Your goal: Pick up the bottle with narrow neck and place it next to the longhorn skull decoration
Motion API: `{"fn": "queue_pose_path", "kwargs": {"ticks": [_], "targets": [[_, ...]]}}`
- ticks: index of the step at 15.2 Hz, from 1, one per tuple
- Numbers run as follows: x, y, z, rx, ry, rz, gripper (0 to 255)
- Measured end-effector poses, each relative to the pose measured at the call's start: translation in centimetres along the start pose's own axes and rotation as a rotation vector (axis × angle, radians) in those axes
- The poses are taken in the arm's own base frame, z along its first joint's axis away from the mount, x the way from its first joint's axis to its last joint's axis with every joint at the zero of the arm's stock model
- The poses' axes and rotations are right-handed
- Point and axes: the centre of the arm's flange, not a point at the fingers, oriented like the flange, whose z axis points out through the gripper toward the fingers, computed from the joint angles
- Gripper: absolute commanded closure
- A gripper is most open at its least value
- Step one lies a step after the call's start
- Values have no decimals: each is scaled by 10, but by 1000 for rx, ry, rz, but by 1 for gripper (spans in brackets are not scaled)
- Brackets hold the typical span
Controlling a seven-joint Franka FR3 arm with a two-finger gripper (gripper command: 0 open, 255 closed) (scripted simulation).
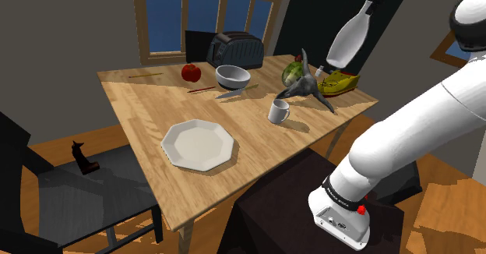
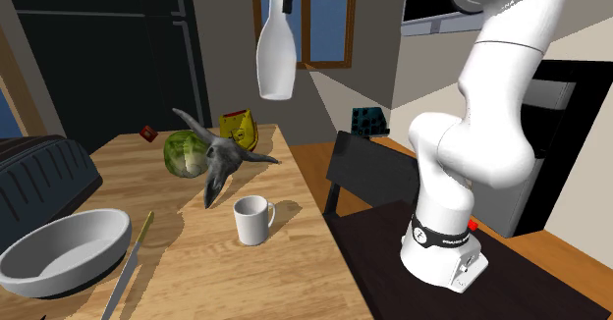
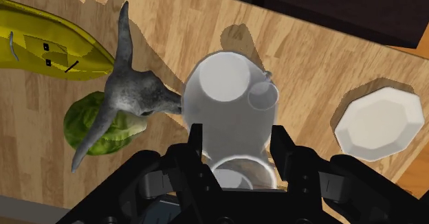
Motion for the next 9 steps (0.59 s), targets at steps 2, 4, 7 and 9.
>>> {"fn": "queue_pose_path", "kwargs": {"ticks": [2, 4, 7, 9], "targets": [[-16, 23, -1, 0, 0, 0, 255], [-33, 44, -4, 1, 0, 1, 255], [-50, 75, -5, 2, 0, 2, 255], [-71, 95, -8, 3, 1, 7, 255]]}}
